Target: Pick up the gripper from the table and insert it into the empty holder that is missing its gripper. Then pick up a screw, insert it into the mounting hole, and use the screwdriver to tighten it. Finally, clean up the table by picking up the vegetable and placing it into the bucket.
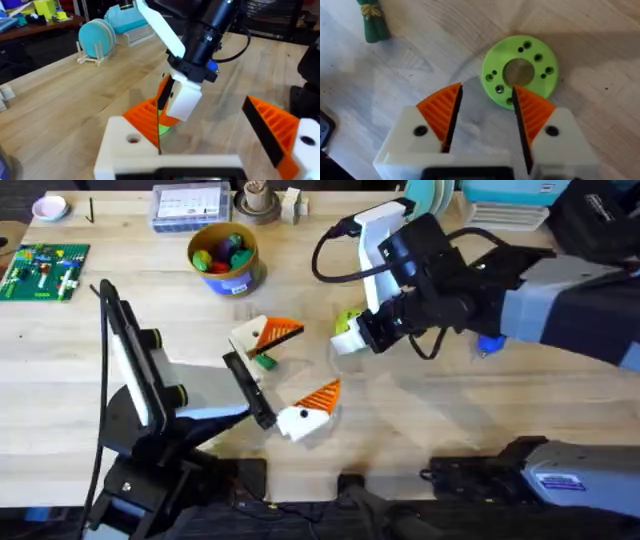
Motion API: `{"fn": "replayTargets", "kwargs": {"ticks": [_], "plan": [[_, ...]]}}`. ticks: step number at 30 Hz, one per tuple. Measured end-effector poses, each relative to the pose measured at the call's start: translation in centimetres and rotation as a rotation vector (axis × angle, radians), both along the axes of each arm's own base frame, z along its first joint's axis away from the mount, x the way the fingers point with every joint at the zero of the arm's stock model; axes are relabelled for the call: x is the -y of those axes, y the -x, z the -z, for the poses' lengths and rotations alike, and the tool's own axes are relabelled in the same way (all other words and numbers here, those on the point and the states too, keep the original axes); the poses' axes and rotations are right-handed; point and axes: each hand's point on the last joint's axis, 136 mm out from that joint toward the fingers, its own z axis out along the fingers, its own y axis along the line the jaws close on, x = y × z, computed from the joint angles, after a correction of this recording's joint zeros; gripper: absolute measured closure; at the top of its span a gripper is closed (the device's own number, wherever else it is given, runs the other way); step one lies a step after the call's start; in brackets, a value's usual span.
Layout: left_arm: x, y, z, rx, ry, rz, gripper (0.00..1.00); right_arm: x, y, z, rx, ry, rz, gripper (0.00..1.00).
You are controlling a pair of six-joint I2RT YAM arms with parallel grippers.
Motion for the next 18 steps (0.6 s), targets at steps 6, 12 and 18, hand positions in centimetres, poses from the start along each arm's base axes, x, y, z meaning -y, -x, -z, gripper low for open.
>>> {"fn": "replayTargets", "kwargs": {"ticks": [6, 12, 18], "plan": [[0.0, 0.0, 0.0, 0.000, 0.000, -0.002, 0.009, 0.1, -0.3, 0.9, -0.003, 0.029, 0.009, 0.349], [0.0, 0.0, 0.0, 0.000, 0.000, -0.002, 0.008, 0.1, -0.5, 1.7, -0.010, 0.044, 0.011, 0.451], [0.0, 0.0, 0.0, 0.000, 0.000, -0.002, 0.008, 0.5, -0.7, 1.8, 0.003, 0.068, 0.025, 0.639]]}}
